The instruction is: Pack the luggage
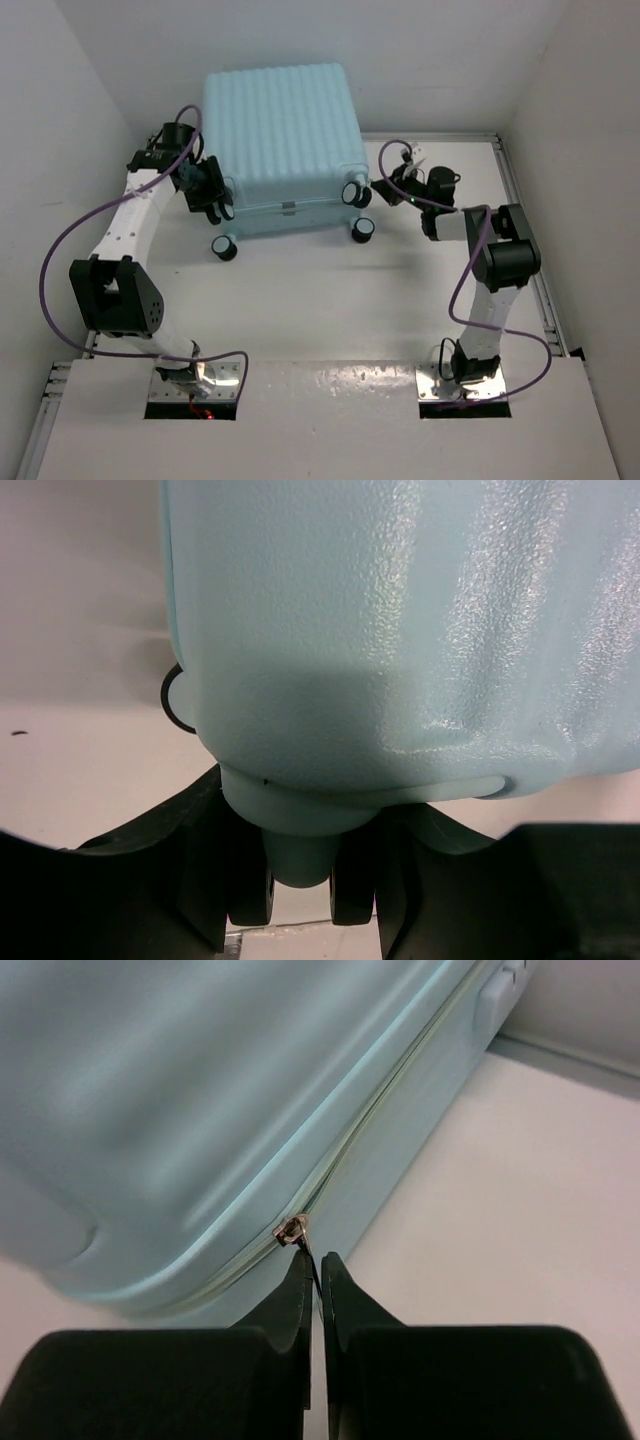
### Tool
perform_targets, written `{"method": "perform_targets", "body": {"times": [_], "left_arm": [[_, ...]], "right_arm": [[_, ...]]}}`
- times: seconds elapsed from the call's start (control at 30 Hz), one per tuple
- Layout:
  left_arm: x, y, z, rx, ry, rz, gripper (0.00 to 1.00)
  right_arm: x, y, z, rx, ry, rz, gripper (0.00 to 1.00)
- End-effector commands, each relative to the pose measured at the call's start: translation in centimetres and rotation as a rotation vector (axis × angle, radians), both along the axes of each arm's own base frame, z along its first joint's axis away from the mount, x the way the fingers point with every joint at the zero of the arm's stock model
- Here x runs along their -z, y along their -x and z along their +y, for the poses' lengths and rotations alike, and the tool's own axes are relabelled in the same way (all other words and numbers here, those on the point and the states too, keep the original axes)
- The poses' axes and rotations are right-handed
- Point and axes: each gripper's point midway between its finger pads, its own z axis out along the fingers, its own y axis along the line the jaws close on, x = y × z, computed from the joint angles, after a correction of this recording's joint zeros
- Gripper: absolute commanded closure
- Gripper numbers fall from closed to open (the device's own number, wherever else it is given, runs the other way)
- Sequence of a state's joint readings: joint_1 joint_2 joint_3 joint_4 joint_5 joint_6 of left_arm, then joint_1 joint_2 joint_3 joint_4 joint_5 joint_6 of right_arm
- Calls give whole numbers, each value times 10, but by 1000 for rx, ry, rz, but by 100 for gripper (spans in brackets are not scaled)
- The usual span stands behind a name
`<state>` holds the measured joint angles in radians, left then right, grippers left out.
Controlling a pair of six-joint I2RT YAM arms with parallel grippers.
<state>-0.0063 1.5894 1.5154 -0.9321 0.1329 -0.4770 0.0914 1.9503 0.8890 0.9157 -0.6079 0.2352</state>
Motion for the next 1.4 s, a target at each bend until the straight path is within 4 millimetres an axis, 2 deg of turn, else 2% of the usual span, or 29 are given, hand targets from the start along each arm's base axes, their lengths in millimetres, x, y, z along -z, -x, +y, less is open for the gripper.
{"method": "perform_targets", "body": {"times": [0.0,0.03,0.1,0.13,0.27,0.3,0.33,0.4,0.43,0.47,0.5,0.53,0.6,0.67,0.7,0.73,0.87,0.9,0.97,1.0,1.1,1.13,1.17,1.2,1.23,1.27,1.3,1.33,1.37], "left_arm": [[9,-73,121,-379,-306,-192,100],[10,-73,124,-373,-308,-190,100],[18,-74,122,-365,-300,-178,100],[22,-73,127,-374,-301,-167,100],[27,-79,121,-346,-252,-179,100],[34,-80,118,-342,-235,-168,100],[32,-83,116,-333,-220,-184,100],[37,-87,111,-315,-198,-181,100],[39,-90,109,-307,-187,-179,100],[45,-93,107,-299,-177,-175,100],[36,-98,108,-291,-185,-196,100],[43,-100,108,-277,-183,-189,100],[35,-110,106,-246,-181,-220,100],[36,-120,103,-221,-171,-238,100],[32,-122,104,-222,-171,-247,100],[33,-126,103,-208,-172,-255,100],[27,-138,95,-162,-163,-288,100],[27,-138,95,-153,-171,-289,100],[25,-140,84,-112,-148,-302,100],[25,-140,83,-95,-150,-304,100],[19,-144,69,-34,-149,-344,100],[17,-141,65,-22,-136,-349,100],[18,-141,64,-1,-137,-356,100],[12,-140,60,25,-132,-372,99],[8,-140,55,36,-131,-385,99],[12,-138,53,53,-132,-379,97],[10,-135,50,85,-129,-393,84],[4,-132,46,108,-125,-408,69],[6,-129,42,132,-116,-419,47]], "right_arm": [[-38,-68,-58,241,73,-199,100],[-50,-77,-52,232,65,-229,100],[-42,-93,-45,229,64,-230,100],[-50,-108,-41,232,57,-256,100],[-40,-140,-32,255,44,-272,100],[-27,-146,-30,256,45,-256,100],[-36,-155,-27,261,34,-279,100],[-25,-170,-25,283,28,-281,100],[-34,-179,-24,290,14,-301,100],[-6,-183,-20,295,24,-263,100],[-5,-188,-20,308,16,-265,100],[-4,-200,-15,310,6,-280,100],[-29,-218,-15,338,-22,-332,100],[-11,-227,-14,354,-22,-299,100],[-28,-238,-11,361,-42,-345,100],[-11,-242,-11,365,-35,-320,100],[-8,-259,-6,370,-50,-330,100],[-16,-262,-4,369,-56,-356,100],[3,-261,-1,373,-57,-323,100],[25,-254,-1,381,-50,-274,99],[14,-231,9,323,-95,-243,85],[38,-215,5,318,-99,-166,74],[-10,-209,5,303,-153,-203,68],[10,-189,10,267,-170,-125,63],[10,-178,10,232,-188,-90,58],[-17,-158,10,213,-203,-93,52],[1,-135,14,175,-231,-2,50],[-18,-125,16,153,-247,-3,50],[-3,-98,17,133,-280,105,52]]}}
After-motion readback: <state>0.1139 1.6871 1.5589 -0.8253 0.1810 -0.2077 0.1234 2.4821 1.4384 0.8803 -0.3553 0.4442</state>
